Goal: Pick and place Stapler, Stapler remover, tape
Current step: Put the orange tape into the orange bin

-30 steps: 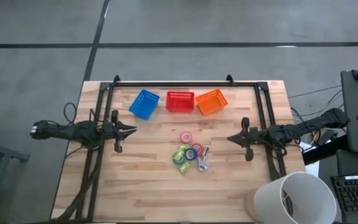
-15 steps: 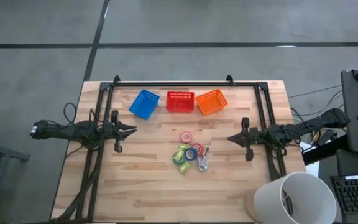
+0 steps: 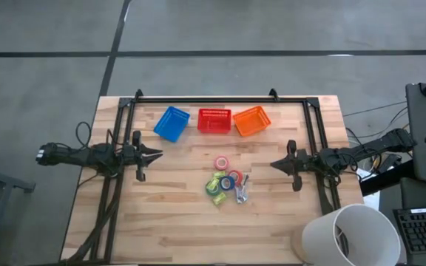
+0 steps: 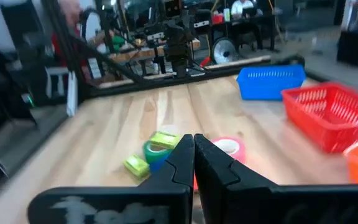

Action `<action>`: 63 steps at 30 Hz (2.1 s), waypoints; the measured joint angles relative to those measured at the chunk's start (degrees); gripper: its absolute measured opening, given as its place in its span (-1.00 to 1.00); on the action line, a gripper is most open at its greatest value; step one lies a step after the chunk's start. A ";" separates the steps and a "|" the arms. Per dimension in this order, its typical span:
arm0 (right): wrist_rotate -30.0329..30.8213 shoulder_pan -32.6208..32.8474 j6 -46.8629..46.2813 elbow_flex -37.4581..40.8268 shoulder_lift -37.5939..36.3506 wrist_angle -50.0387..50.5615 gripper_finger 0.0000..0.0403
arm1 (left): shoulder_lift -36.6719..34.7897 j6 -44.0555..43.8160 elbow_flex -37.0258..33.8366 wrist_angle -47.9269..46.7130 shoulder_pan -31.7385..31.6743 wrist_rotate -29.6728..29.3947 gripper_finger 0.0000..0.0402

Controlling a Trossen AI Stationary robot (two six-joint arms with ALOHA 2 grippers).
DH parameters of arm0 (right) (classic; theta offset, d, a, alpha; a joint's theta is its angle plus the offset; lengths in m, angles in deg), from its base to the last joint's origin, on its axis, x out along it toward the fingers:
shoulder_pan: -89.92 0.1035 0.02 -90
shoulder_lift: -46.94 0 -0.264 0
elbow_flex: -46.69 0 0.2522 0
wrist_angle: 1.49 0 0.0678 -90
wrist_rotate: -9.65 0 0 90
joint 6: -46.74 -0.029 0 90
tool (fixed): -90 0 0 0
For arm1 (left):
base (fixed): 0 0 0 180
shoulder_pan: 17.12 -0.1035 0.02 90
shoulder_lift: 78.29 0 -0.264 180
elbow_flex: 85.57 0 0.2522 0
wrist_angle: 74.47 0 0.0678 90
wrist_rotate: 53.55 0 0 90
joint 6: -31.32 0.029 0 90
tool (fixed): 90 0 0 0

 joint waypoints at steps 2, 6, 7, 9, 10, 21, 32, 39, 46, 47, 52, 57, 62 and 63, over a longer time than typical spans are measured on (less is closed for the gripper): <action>0.37 -0.03 -0.79 0.00 0.02 -2.77 -0.96 | 0.02 0.02 -0.02 0.00 -0.01 -0.02 -0.75; 0.83 -0.03 -4.58 0.00 -0.04 -11.83 -0.96 | 0.02 0.02 -0.01 0.00 -0.01 -0.01 -0.75; 0.85 -0.03 -6.07 -0.02 -0.07 -13.67 -0.96 | 0.00 0.01 0.00 0.01 -0.02 0.00 -0.75; 0.92 -0.03 -8.78 -0.04 -0.20 -16.01 -0.96 | 0.02 0.02 -0.02 0.00 -0.02 0.00 -0.75; 0.98 -0.03 -9.61 -0.04 -0.20 -16.42 -0.96 | 0.02 0.02 0.00 0.02 0.00 0.00 -0.75; 8.59 -0.02 -14.67 -0.04 1.33 -17.70 -0.96 | 0.00 0.01 -0.01 0.00 -0.01 0.00 -0.75; 4.61 0.10 -10.09 -0.39 13.73 -24.24 -0.96 | 0.00 0.02 -0.02 0.00 -0.02 0.00 -0.75; 8.69 -0.16 -2.96 -8.15 26.76 -22.13 -0.94 | 0.00 0.00 -0.02 0.00 0.00 -0.02 -0.75; 9.24 -2.25 1.08 -21.58 44.79 -15.10 -0.61 | 0.00 0.00 -0.02 0.02 -0.02 0.00 -0.75; 9.26 -2.51 1.09 -23.68 47.00 -13.76 -0.55 | 0.00 0.00 -0.02 0.02 -0.02 0.00 -0.75; 11.62 -3.40 -2.47 -35.39 55.47 1.00 -0.20 | 0.01 0.01 -0.02 0.02 -0.02 -0.01 -0.75; 17.58 -3.58 -7.96 -45.37 63.90 18.01 0.04 | 0.00 0.02 -0.02 0.13 -0.02 0.00 -0.75; 17.58 -3.55 -11.89 -51.40 70.39 24.93 0.12 | 0.02 0.02 -0.02 0.24 -0.02 -0.01 -0.75; 17.50 -3.57 -12.22 -52.43 71.40 25.95 0.13 | 0.02 0.00 -0.02 0.29 0.00 -0.02 -0.75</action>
